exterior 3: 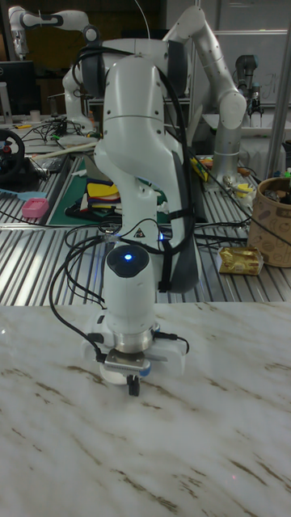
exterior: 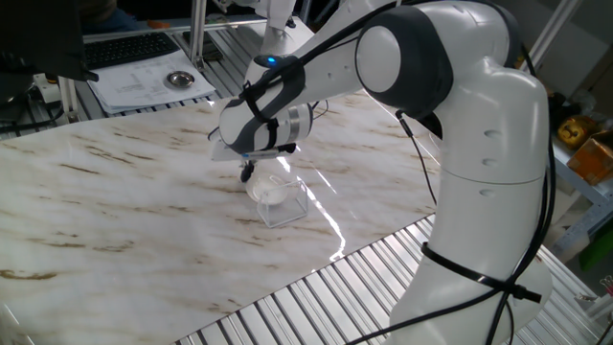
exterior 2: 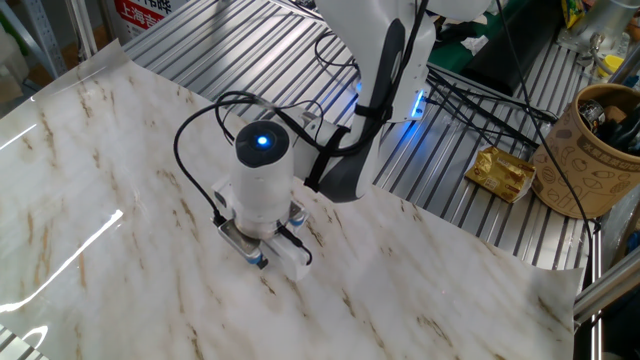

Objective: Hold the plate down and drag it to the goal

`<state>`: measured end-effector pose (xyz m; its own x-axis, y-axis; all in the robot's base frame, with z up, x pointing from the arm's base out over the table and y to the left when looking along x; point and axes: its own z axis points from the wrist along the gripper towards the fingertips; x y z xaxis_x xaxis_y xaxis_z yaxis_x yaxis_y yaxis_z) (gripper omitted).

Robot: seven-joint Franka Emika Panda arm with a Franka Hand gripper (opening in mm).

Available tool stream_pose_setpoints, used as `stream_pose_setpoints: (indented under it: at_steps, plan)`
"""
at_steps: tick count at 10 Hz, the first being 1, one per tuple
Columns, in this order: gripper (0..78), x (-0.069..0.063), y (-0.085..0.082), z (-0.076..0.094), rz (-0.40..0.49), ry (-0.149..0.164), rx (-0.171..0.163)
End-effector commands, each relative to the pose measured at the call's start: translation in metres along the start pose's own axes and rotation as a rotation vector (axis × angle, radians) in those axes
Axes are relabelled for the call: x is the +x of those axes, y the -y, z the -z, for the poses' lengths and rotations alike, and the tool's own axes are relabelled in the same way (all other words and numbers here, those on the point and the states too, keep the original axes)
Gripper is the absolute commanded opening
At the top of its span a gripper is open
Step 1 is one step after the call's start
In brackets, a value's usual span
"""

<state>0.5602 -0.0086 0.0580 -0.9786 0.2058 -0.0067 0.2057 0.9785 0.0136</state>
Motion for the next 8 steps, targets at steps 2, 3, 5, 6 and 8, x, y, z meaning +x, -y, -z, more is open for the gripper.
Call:
stream_pose_setpoints:
  at_steps: [2,3,5,6,8]
  plan:
    - [0.0,0.011,0.005,0.002,-0.004,-0.007,0.003]
    - [0.0,0.015,0.006,0.002,-0.006,-0.008,0.004]
    - [0.0,0.024,0.008,0.000,-0.008,-0.008,0.003]
    - [0.0,0.029,0.009,-0.001,-0.008,-0.007,0.003]
    - [0.0,0.037,0.011,-0.002,-0.012,-0.007,0.002]
